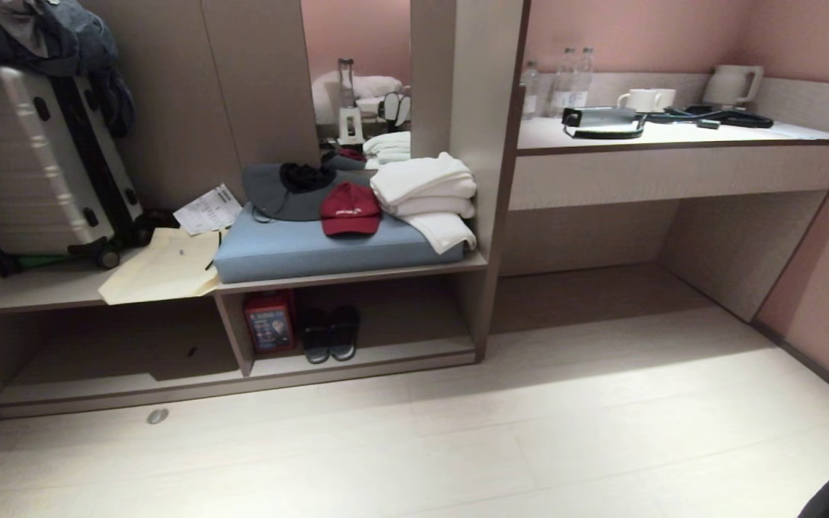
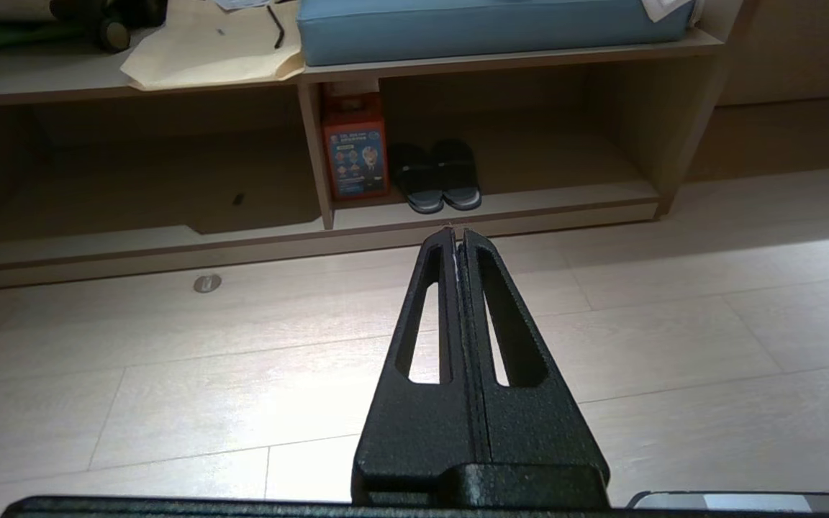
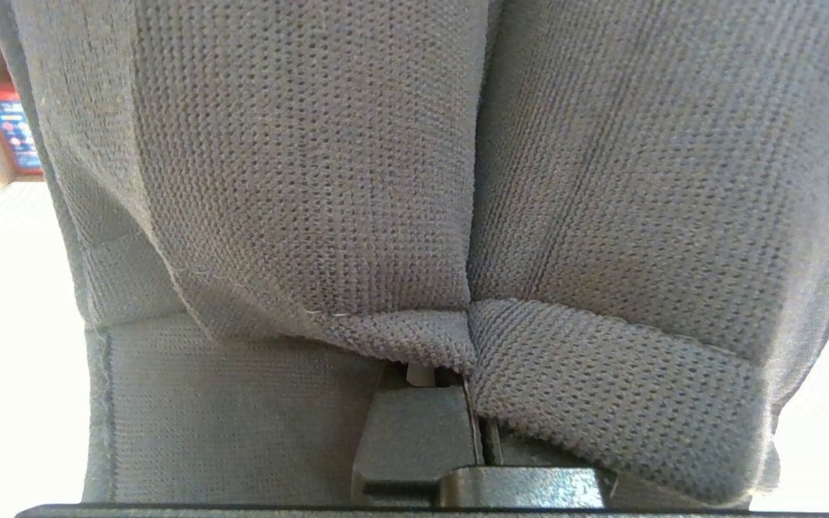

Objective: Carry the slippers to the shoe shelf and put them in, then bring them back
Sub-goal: Place the slippers into the shoe cabinet

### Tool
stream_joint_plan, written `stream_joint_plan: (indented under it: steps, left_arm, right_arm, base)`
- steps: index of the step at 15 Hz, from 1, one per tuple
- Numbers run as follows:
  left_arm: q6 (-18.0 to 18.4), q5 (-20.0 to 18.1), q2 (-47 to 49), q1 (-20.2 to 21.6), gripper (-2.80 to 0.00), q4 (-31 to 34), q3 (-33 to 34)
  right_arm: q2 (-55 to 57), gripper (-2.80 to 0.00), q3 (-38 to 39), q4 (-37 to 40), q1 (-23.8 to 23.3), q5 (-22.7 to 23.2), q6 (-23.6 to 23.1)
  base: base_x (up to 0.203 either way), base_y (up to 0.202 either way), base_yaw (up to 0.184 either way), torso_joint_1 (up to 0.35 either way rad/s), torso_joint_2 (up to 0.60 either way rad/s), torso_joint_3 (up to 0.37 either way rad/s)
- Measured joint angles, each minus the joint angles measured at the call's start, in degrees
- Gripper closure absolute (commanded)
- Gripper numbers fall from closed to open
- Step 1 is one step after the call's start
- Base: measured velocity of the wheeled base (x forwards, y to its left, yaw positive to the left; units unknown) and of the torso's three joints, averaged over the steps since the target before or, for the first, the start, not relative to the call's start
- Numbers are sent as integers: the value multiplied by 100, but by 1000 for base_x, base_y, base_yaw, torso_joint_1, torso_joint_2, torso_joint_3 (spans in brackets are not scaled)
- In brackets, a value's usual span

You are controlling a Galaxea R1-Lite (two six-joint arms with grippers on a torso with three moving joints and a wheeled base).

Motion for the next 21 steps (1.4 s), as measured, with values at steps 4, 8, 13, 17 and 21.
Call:
stream_joint_plan:
  steps: [4,8,13,17,21]
  left_arm:
    - [-2,2,0,-2,0,0,0]
    - [0,2,0,-2,0,-3,0]
    - [26,-11,0,3,0,-2,0]
    - [26,-7,0,0,0,-6,0]
    - [34,-7,0,2,0,-1,0]
  right_arm:
    - [0,0,0,1,0,10,24]
    - [0,0,0,-1,0,9,35]
    - [0,0,0,3,5,-20,54]
    - [0,0,0,2,3,-69,183]
    - [0,0,0,2,0,-66,192]
  base:
    - [0,195,-1,4,3,2]
    - [0,194,-1,3,1,3]
    - [0,52,0,1,2,1]
    - [0,0,0,0,0,0]
    - [0,0,0,0,0,0]
